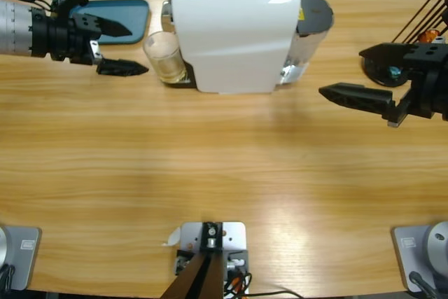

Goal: Pour coffee

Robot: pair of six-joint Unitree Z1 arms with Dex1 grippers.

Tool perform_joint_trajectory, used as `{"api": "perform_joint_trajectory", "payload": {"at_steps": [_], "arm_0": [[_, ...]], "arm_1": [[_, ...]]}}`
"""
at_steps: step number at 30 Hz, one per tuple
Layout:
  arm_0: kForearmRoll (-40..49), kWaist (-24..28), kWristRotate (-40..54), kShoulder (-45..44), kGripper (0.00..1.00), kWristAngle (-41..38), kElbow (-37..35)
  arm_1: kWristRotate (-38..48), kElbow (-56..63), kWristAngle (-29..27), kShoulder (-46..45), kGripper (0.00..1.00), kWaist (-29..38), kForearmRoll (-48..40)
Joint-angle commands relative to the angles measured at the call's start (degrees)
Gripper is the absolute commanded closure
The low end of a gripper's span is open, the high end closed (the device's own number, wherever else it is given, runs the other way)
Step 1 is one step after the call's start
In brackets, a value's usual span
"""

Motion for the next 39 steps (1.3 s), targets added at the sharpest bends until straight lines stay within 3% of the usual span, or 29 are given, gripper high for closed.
{"api": "perform_joint_trajectory", "payload": {"at_steps": [1, 39], "arm_0": [[-1.8, 0.2, 0.3, 4.9, 0.009, 1.0, -1.3], [-5.3, -1.9, -0.1, 15.4, 0.009, -1.0, -6.0]], "arm_1": [[0.4, 2.1, 0.4, 3.0, 0.0, 1.2, -0.9], [0.4, 2.2, 0.8, 4.8, 0.0, 1.4, -1.6]]}}
